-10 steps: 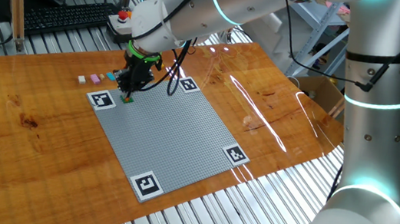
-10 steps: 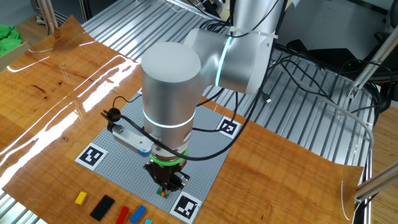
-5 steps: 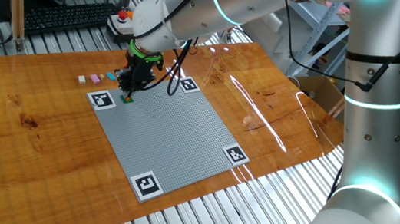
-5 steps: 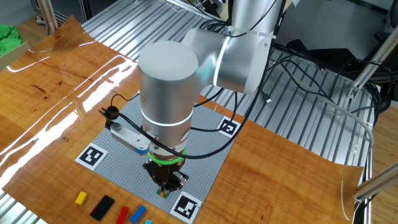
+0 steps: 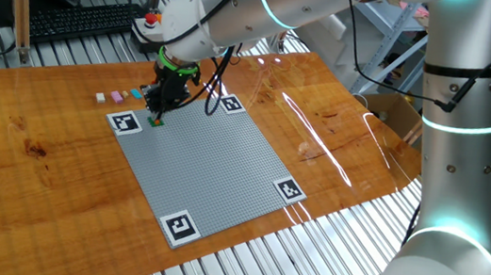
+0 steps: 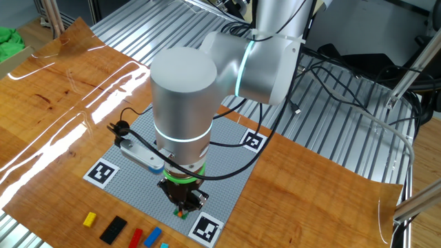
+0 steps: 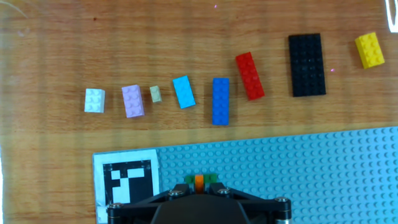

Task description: Stack small Lego blocks one on top of the other

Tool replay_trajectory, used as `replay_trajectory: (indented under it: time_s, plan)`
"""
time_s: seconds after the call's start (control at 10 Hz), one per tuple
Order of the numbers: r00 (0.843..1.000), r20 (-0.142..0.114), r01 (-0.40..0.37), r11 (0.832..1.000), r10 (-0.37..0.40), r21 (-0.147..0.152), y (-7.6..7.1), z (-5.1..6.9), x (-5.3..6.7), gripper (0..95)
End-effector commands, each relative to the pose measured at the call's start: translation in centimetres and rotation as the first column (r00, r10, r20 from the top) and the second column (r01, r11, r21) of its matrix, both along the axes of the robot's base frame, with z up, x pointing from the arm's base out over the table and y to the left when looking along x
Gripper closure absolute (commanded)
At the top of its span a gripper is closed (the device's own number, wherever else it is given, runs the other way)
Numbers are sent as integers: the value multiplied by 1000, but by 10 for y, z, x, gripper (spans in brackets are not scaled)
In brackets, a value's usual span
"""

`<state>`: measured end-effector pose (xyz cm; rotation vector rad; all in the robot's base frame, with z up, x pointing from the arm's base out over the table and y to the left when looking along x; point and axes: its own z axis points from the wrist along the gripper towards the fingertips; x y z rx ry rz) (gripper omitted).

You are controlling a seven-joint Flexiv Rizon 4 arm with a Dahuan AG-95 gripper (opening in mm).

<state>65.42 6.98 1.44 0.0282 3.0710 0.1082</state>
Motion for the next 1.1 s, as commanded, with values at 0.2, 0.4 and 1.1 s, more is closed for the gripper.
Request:
replay_trajectory:
  time_s: [0.2, 0.4, 1.1]
  plan:
    - [1000, 5, 9, 1000, -9, 15, 0, -1, 0, 950]
    - [1000, 2, 27, 999, -27, 27, 3, 3, 0, 950]
    - [1000, 19, 23, 999, -24, 22, 2, -4, 1, 950]
